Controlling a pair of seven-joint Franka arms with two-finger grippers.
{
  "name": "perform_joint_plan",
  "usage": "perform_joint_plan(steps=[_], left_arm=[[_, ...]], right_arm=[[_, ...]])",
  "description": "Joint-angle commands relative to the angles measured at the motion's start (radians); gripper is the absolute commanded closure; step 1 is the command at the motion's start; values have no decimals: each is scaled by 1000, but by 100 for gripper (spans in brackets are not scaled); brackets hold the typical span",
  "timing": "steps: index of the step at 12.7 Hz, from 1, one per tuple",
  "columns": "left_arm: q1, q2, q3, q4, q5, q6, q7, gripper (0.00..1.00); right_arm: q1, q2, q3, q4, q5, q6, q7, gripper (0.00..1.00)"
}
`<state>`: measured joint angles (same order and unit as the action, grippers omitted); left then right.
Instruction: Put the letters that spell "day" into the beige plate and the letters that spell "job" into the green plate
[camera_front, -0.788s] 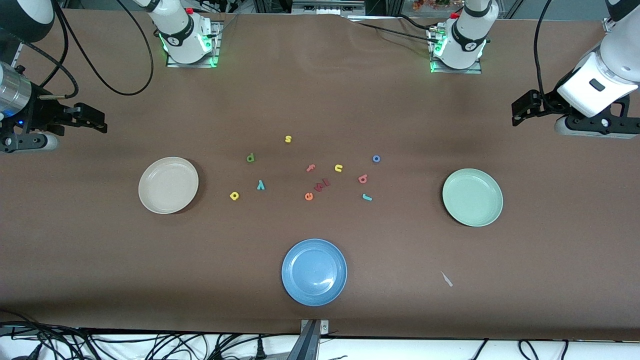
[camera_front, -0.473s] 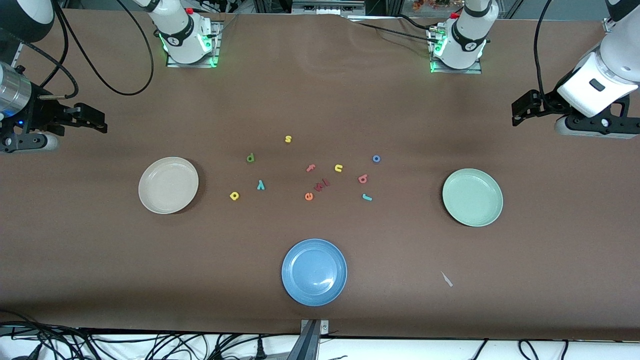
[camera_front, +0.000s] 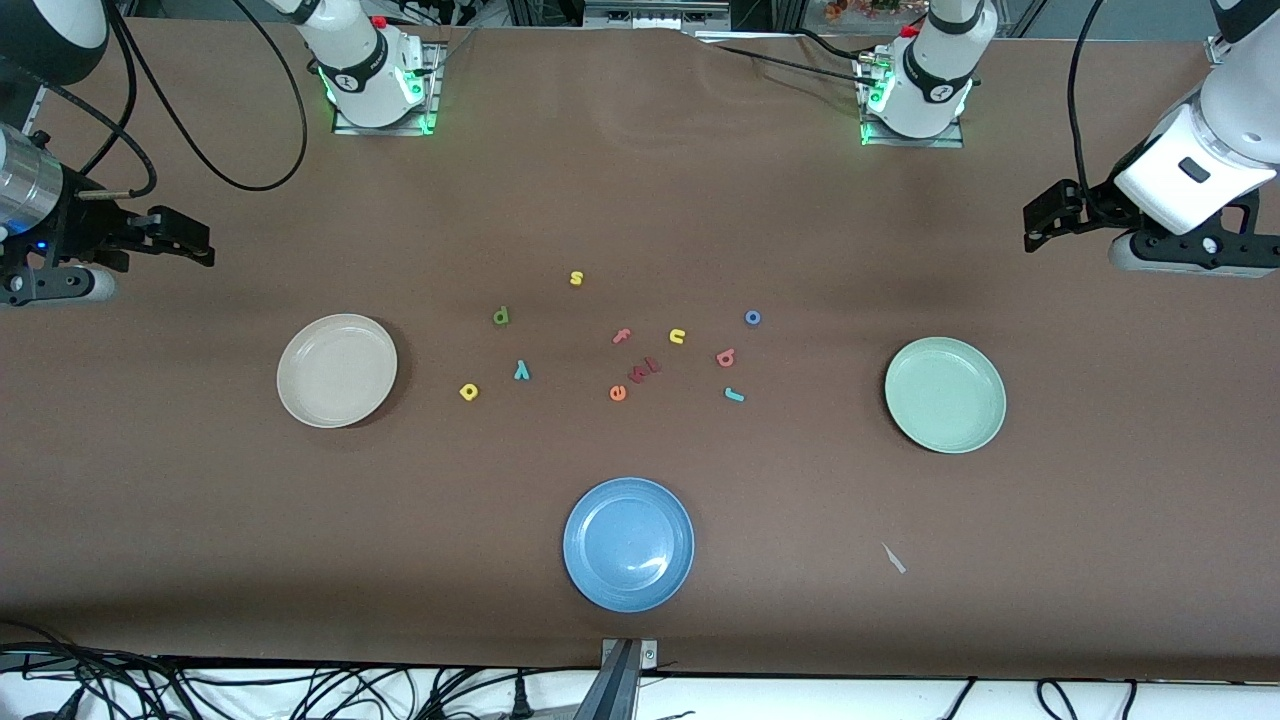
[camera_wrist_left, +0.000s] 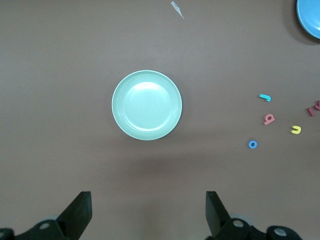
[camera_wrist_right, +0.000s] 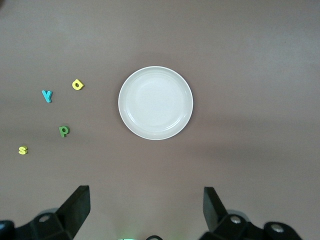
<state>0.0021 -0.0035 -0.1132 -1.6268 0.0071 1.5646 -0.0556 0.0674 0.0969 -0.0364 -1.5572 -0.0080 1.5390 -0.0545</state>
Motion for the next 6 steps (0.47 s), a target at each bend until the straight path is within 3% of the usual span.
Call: perform_joint_plan(steps=[1, 6], left_arm=[[1, -9, 1, 4, -21, -15, 16, 0], [1, -9, 1, 4, -21, -15, 16, 0]], right_arm=[[8, 1, -10, 11, 3, 0, -2, 0], [-1, -5, -11, -1, 3, 0, 50, 0]])
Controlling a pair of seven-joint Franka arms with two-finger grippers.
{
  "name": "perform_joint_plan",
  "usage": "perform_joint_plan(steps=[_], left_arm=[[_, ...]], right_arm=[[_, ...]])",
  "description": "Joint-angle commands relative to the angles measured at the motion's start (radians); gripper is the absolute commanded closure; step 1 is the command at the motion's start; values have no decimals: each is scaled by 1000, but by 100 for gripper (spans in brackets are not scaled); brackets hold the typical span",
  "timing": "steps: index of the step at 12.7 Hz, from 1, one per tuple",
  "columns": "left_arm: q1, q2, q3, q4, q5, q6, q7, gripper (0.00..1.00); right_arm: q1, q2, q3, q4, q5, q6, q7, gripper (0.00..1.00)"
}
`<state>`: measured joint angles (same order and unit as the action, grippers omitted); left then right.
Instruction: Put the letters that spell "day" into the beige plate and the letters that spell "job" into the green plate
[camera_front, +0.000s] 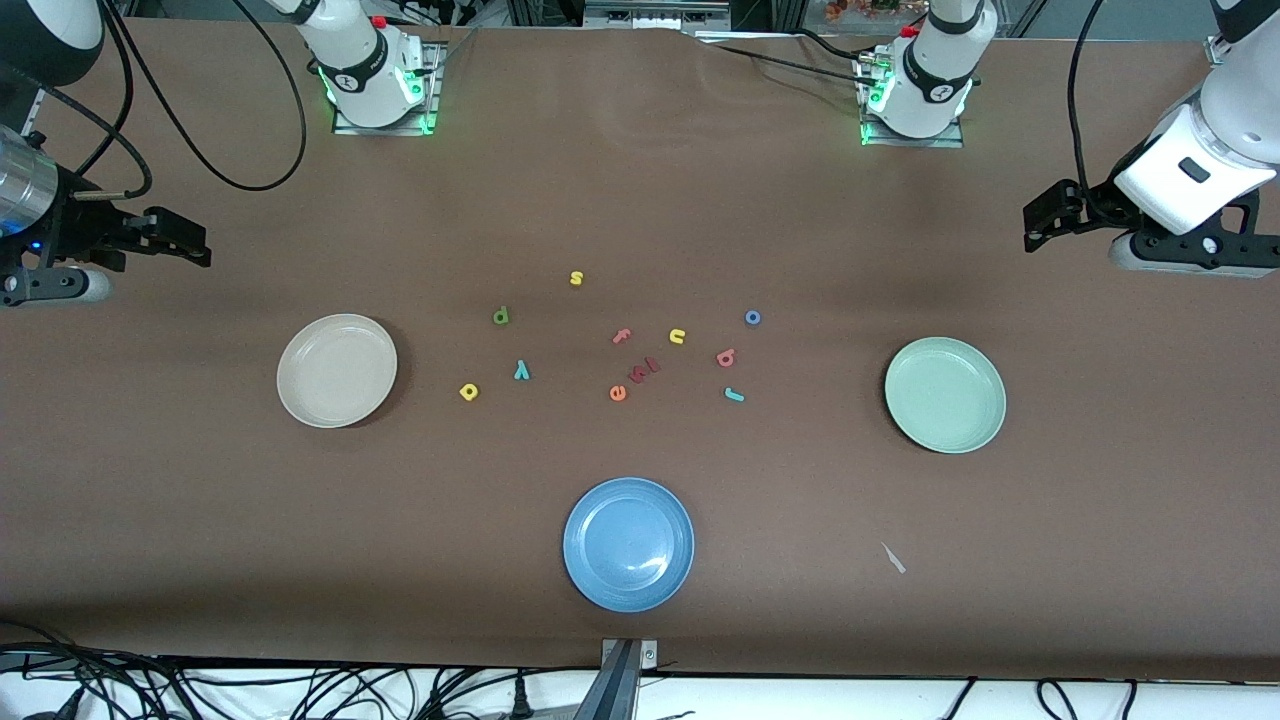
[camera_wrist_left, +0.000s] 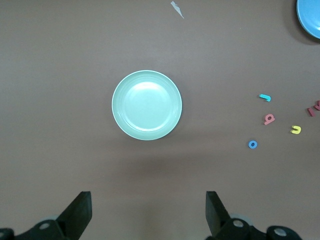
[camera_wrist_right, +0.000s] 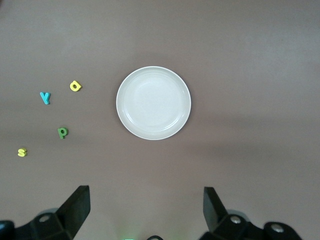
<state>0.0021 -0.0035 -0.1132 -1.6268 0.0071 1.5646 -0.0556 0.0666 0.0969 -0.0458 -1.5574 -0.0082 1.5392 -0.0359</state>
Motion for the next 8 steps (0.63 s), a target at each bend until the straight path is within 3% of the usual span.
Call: perform_joint_plan(steps=[1, 8], left_arm=[[1, -9, 1, 4, -21, -15, 16, 0], [1, -9, 1, 4, -21, -15, 16, 0]], right_arm=[[-1, -6, -2, -1, 2, -1, 31, 0], [-19, -9, -5, -12, 1, -2, 25, 0]])
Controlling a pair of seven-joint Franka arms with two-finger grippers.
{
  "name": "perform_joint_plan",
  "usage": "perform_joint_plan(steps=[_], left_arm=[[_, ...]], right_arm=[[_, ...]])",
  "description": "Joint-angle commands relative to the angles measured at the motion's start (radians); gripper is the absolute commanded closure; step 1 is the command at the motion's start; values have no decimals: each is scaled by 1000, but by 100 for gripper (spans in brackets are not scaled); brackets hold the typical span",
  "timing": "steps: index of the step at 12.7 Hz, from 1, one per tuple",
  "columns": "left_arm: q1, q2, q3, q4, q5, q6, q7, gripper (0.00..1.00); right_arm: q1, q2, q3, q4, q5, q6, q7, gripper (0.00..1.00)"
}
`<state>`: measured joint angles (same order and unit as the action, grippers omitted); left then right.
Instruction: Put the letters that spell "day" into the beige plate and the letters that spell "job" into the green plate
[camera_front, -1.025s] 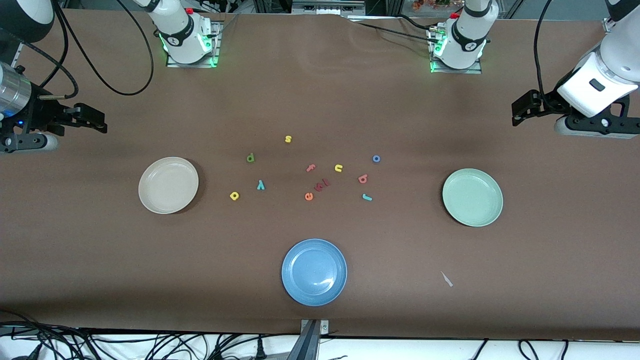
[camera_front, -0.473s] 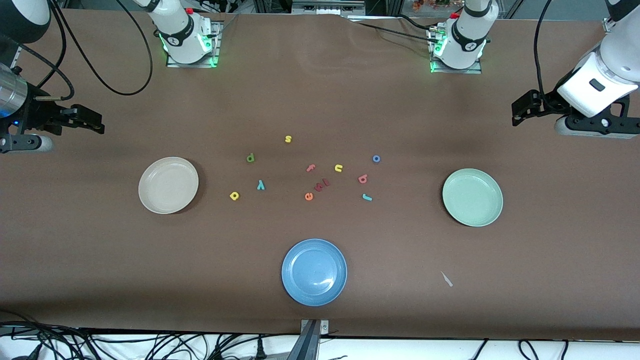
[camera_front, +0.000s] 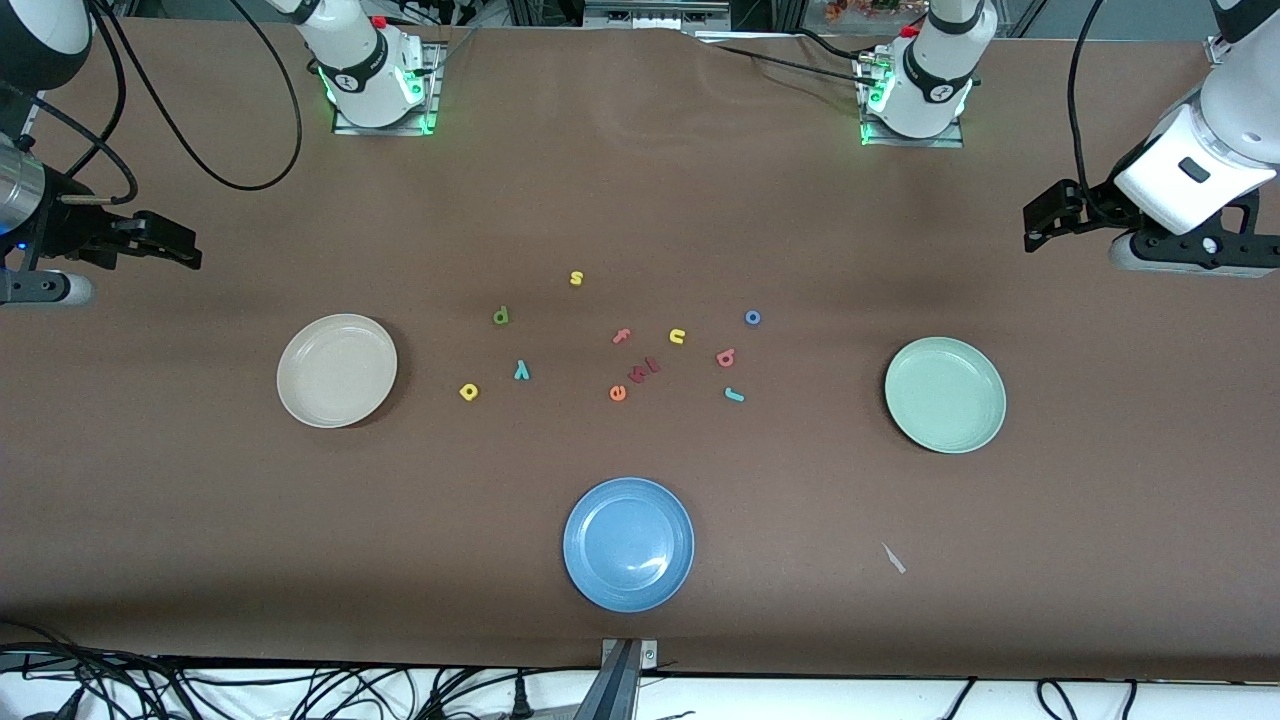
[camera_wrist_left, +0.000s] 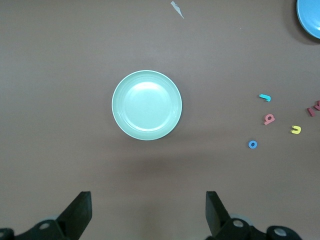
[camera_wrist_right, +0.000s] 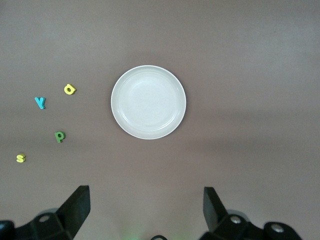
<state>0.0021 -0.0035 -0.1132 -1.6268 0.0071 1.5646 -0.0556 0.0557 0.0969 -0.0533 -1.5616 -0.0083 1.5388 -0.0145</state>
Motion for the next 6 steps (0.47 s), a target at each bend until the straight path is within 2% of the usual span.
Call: perform_joint_plan(steps=[1, 6], left_arm=[[1, -9, 1, 5, -21, -15, 16, 0], [1, -9, 1, 5, -21, -15, 16, 0]], right_arm=[[-10, -9, 3, -11, 1, -2, 1, 0], [-13, -11, 3, -12, -7, -5, -2, 0]])
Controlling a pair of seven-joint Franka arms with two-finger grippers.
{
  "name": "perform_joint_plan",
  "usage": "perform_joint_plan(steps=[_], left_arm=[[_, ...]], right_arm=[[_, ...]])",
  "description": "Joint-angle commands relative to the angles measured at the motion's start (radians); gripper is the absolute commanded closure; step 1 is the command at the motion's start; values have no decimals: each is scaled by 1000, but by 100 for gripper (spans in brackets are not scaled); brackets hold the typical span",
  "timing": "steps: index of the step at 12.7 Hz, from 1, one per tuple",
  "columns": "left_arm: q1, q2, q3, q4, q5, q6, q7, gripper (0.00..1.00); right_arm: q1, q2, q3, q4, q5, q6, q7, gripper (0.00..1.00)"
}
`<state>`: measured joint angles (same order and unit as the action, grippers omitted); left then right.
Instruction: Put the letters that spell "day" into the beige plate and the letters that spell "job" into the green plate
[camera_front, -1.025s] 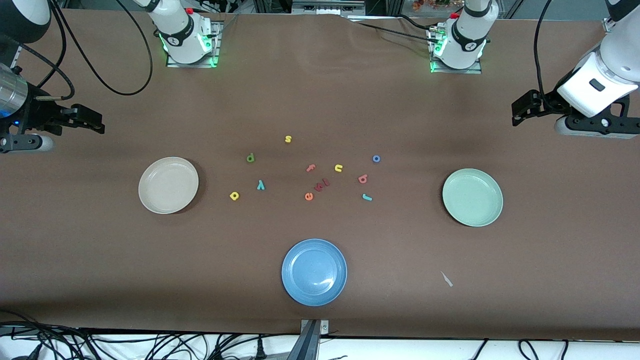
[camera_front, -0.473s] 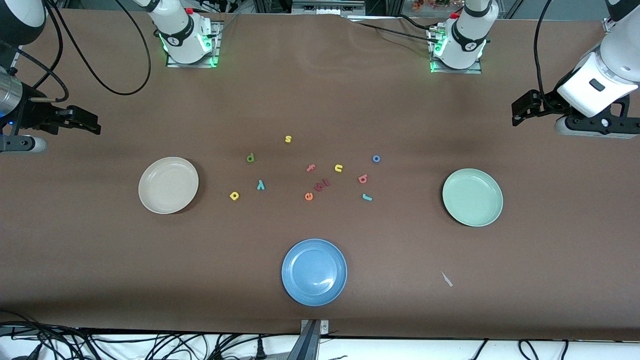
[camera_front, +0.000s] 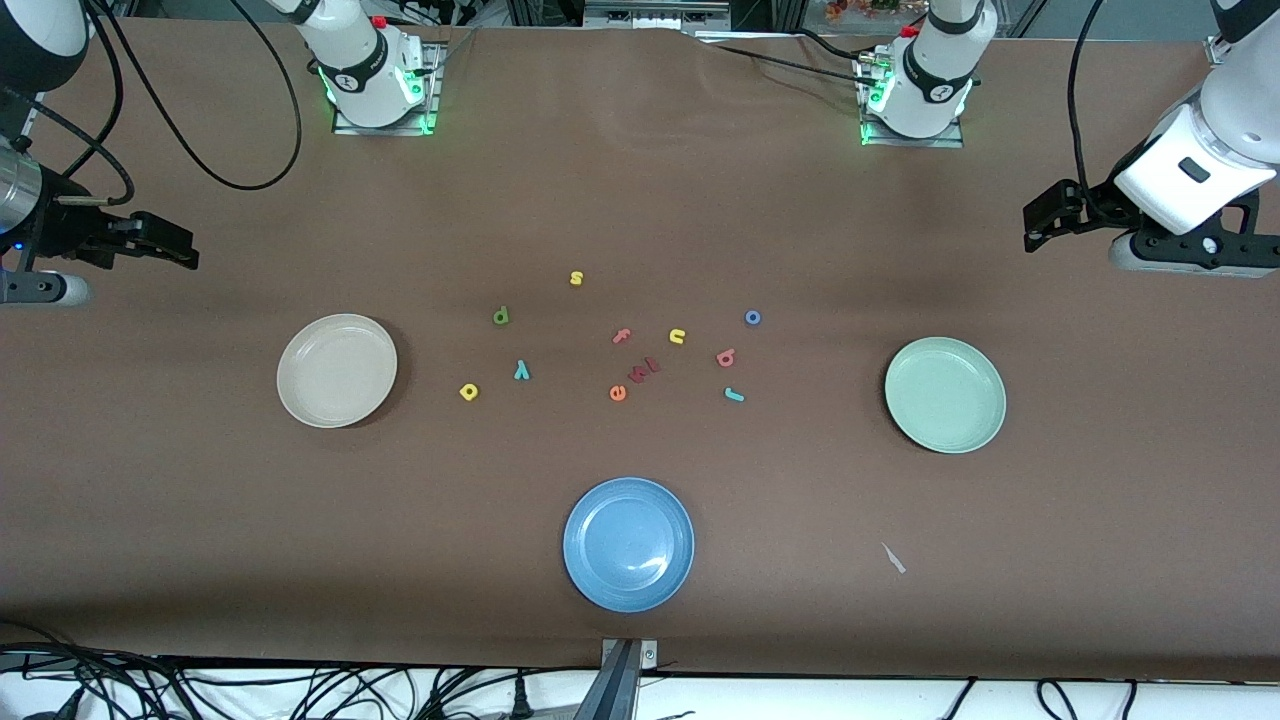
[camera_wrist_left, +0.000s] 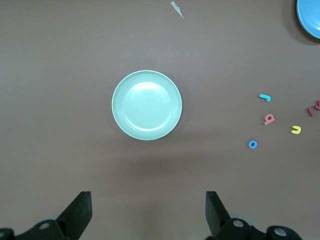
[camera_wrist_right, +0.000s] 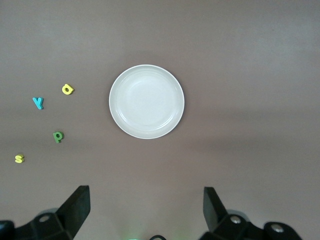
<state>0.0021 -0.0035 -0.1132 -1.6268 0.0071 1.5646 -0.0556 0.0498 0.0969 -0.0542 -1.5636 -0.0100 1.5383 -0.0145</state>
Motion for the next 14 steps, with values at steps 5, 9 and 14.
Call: perform_joint_plan(steps=[5, 9, 14], left_arm=[[1, -9, 1, 4, -21, -15, 16, 0], [1, -9, 1, 4, -21, -15, 16, 0], [1, -9, 1, 4, -21, -15, 16, 0]], right_arm=[[-7, -9, 4, -9, -7, -7, 1, 0], [-5, -9, 8, -9, -7, -3, 10, 0], [1, -8, 11, -6, -7, -1, 11, 0]])
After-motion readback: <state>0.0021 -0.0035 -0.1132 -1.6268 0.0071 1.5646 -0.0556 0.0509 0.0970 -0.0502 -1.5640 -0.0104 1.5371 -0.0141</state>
